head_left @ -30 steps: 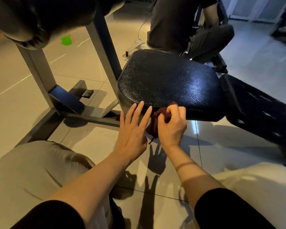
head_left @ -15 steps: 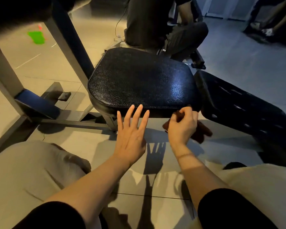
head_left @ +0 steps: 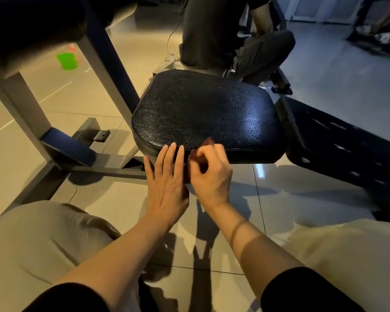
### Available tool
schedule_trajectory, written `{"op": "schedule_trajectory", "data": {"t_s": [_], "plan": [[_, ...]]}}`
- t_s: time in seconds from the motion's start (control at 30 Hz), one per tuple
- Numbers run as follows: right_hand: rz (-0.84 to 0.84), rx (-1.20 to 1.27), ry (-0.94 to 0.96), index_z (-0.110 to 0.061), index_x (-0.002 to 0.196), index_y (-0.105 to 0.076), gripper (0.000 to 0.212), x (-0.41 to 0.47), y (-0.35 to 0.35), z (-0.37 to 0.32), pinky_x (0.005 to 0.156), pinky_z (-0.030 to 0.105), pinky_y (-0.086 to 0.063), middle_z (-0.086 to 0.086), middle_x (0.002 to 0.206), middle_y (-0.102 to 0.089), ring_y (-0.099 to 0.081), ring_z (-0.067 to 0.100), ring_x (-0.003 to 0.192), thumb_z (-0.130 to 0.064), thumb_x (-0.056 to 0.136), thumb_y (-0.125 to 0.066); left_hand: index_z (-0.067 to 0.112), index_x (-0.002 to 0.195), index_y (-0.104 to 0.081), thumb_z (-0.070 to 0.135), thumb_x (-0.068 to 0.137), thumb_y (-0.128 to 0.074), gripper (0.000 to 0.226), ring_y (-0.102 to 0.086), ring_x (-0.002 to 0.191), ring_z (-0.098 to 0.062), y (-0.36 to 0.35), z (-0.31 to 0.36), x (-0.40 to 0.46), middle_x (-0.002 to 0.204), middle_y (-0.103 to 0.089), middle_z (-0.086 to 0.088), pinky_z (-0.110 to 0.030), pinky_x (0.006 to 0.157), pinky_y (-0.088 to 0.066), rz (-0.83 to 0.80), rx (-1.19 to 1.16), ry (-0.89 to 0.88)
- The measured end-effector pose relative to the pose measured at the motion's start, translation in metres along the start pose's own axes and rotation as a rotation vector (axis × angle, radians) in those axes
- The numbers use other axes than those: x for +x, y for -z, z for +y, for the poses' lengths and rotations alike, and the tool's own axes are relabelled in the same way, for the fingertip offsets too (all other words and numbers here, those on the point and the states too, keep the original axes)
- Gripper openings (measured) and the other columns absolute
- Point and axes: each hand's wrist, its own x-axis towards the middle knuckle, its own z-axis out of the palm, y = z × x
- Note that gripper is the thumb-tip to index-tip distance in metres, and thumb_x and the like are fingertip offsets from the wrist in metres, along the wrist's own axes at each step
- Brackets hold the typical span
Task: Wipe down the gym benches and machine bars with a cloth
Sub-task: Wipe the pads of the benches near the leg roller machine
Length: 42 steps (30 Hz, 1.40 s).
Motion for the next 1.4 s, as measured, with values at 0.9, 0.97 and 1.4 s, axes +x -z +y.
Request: {"op": "schedule_trajectory", "data": {"t_s": [0.9,0.97,1.4], "plan": [[0.022,-0.29,-0.241,-0.012,0.096,-0.06,0.03,0.029,0.081,0.07,0.075,0.021,-0.038,0.007,0.104,-0.053,-0.055,0.022,0.093,0.011,0.076,-0.057,0.012,0.148,-0.032,0.02,0.064,-0.077,0.095,-0.013,0.145,-0.031,-0.031,0.086,0.024,0.153,-0.028,-0.015,-0.059,0.115,-0.004,-0.072,-0.019,-0.204],[0.018,-0.299,-0.248,-0.012,0.097,-0.06,0.032,0.033,0.089,0.078,0.075,0.022,-0.039,0.006,0.104,-0.053,-0.054,0.022,0.093,0.011,0.076,-0.056,0.011,0.147,-0.035,0.02,0.063,-0.078,0.095,-0.014,0.145,-0.032,-0.035,0.096,0.028,0.153,-0.03,-0.015,-0.059,0.115,-0.004,-0.068,-0.023,-0.217],[-0.064,-0.274,-0.186,-0.015,0.092,-0.056,0.033,0.046,0.11,0.102,0.071,0.014,-0.039,-0.003,0.096,-0.047,-0.052,0.019,0.089,0.012,0.073,-0.054,0.007,0.144,-0.04,0.021,0.068,-0.07,0.082,-0.017,0.144,-0.032,-0.041,0.13,0.039,0.149,-0.036,-0.016,-0.058,0.115,-0.002,-0.064,-0.023,-0.229]]}}
